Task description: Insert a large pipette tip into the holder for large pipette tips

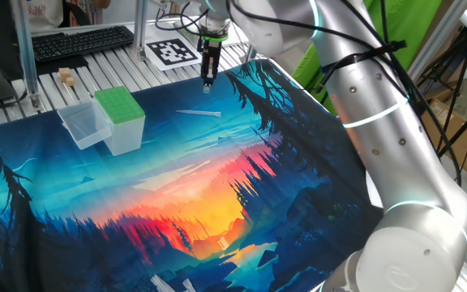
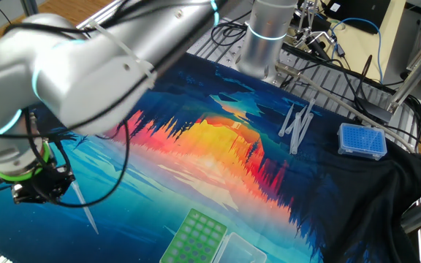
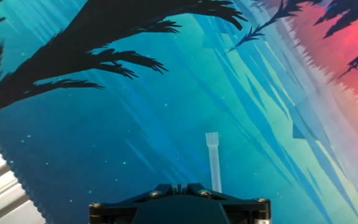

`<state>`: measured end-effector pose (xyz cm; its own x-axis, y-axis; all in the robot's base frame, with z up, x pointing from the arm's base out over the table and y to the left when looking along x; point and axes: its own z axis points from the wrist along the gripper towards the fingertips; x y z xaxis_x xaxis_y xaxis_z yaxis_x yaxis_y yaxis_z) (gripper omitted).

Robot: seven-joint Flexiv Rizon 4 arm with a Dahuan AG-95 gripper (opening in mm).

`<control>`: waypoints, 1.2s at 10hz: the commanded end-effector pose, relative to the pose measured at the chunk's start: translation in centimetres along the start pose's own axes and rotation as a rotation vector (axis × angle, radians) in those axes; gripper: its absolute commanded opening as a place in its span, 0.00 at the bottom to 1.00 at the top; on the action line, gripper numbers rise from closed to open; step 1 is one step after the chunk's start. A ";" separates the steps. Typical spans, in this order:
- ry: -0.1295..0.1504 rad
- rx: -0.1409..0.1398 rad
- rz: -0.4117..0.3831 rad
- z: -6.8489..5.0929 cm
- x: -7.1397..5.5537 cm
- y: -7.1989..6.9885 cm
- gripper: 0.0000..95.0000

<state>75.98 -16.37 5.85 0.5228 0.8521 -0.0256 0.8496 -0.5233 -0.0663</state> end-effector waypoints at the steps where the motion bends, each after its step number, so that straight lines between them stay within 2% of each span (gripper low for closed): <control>1: 0.055 0.014 0.003 0.0 0.0 0.0 0.00; 3: 0.118 0.025 0.005 0.0 0.0 0.0 0.00; 4: 0.149 0.021 0.008 0.0 0.0 0.0 0.00; 5: 0.168 0.018 0.009 0.0 0.0 0.0 0.00; 6: 0.206 0.014 0.012 0.0 0.0 0.0 0.00; 9: 0.239 0.004 0.008 0.0 0.0 0.0 0.00; 12: 0.233 -0.004 -0.013 0.0 0.0 0.0 0.00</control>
<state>76.01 -16.36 5.85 0.5127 0.8340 0.2041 0.8568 -0.5121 -0.0599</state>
